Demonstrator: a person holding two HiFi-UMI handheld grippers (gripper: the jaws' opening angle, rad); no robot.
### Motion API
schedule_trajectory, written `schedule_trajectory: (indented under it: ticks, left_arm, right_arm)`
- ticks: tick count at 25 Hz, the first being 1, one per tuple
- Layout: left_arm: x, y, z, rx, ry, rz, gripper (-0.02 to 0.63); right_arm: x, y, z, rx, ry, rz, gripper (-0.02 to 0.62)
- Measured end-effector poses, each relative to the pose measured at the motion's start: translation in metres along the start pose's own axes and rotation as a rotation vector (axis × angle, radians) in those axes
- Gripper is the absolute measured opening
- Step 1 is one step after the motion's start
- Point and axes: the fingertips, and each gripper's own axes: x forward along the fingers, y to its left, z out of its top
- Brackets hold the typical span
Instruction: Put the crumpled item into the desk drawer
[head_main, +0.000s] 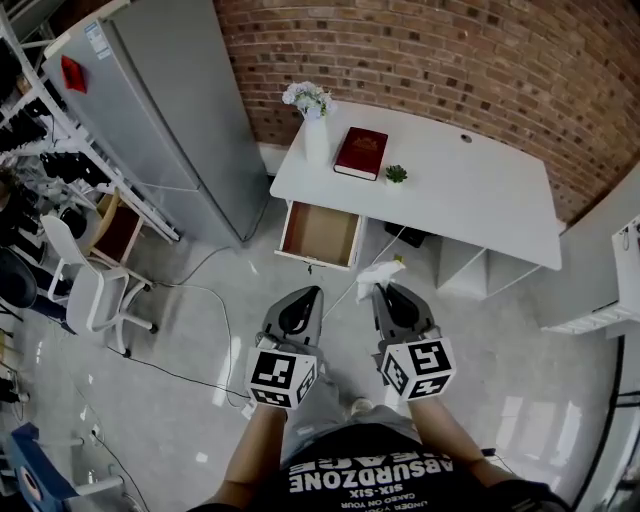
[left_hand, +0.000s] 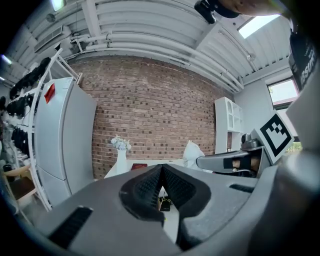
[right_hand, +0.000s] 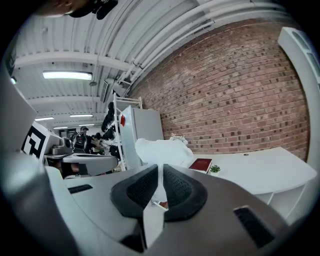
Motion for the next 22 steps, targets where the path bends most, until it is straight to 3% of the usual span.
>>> schedule_trajectory:
  ticks: [13, 22]
  left_arm:
    - [0.047, 0.106, 0.004, -0.027, 0.019, -0.078, 0.006]
    - [0.074, 0.138, -0.015, -0.048, 0.061, -0.127, 0.006]
  right_arm:
    - [0.098, 0.011, 0.014, 0.006, 0.015, -0.096, 0.028]
    - [0.129, 0.002, 0.001, 0.011, 0.046, -0.148, 0.028]
